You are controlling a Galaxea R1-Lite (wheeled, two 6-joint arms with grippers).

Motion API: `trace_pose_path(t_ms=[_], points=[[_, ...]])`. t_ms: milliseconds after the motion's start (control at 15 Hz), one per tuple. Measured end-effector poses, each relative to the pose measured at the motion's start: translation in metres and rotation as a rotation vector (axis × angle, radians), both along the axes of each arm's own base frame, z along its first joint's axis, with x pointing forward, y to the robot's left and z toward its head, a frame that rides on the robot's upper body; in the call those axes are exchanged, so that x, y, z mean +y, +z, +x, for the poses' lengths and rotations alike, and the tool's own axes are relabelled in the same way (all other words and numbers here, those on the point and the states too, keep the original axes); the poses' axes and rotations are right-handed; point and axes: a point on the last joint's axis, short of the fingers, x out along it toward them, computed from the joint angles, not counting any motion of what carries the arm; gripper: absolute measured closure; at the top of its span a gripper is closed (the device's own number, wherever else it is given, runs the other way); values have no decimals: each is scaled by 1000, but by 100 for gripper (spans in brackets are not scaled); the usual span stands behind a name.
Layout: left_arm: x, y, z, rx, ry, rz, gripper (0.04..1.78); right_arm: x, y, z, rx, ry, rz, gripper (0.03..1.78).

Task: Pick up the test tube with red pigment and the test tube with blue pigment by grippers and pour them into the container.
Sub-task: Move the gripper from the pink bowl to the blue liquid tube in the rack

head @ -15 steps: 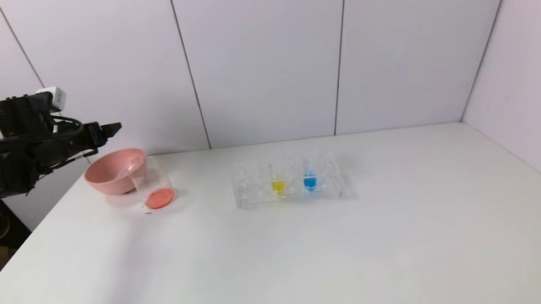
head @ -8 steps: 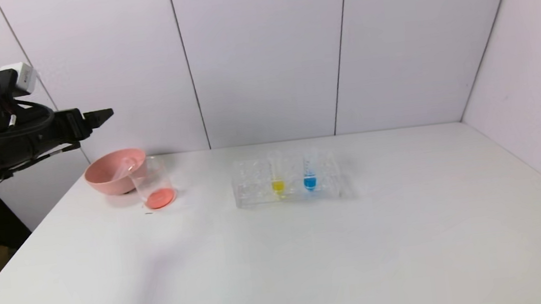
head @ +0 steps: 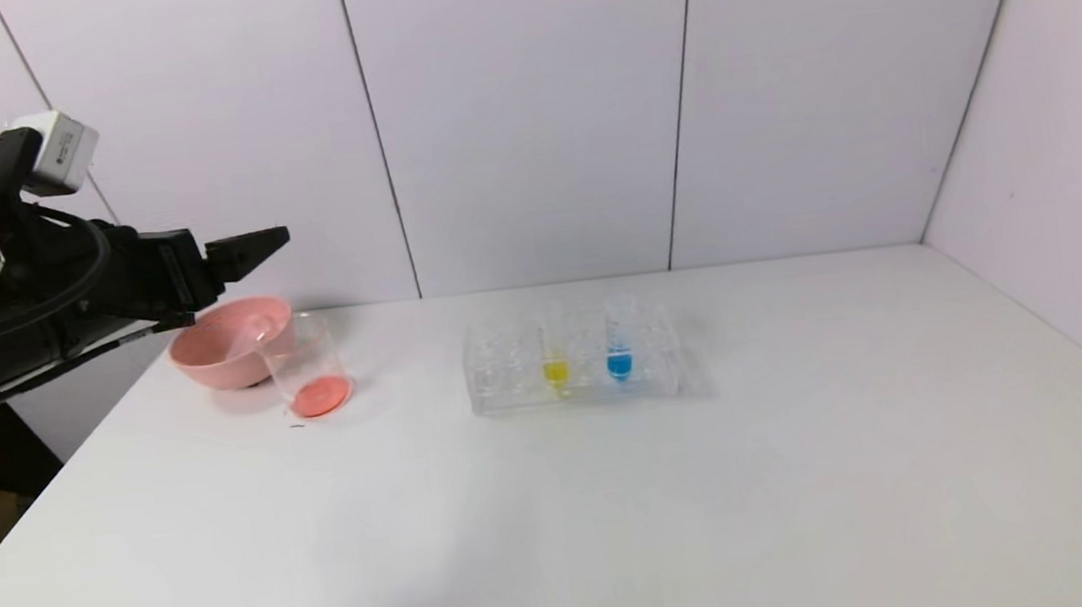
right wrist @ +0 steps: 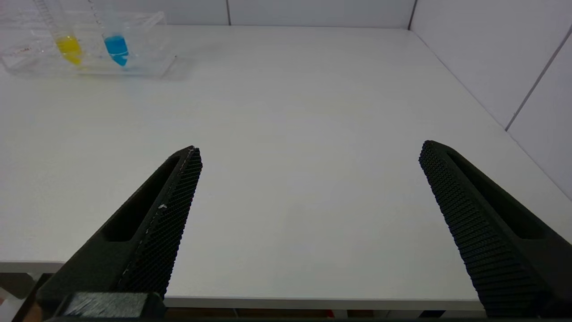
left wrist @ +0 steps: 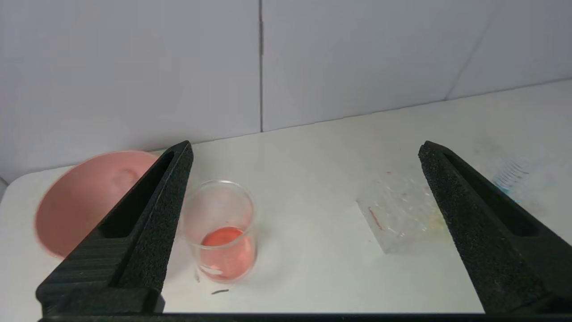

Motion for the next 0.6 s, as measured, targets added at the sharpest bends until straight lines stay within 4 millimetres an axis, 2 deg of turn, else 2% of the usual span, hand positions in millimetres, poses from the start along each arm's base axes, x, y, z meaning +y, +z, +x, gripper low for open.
trace_pose_path(t_ms=[200,600], points=[[-18,-8,-13,27,-120,0,6,0,0,0,0,0,0,4],[-46,-12,-27,32,-255,11,6,0,0,0,0,0,0,4]])
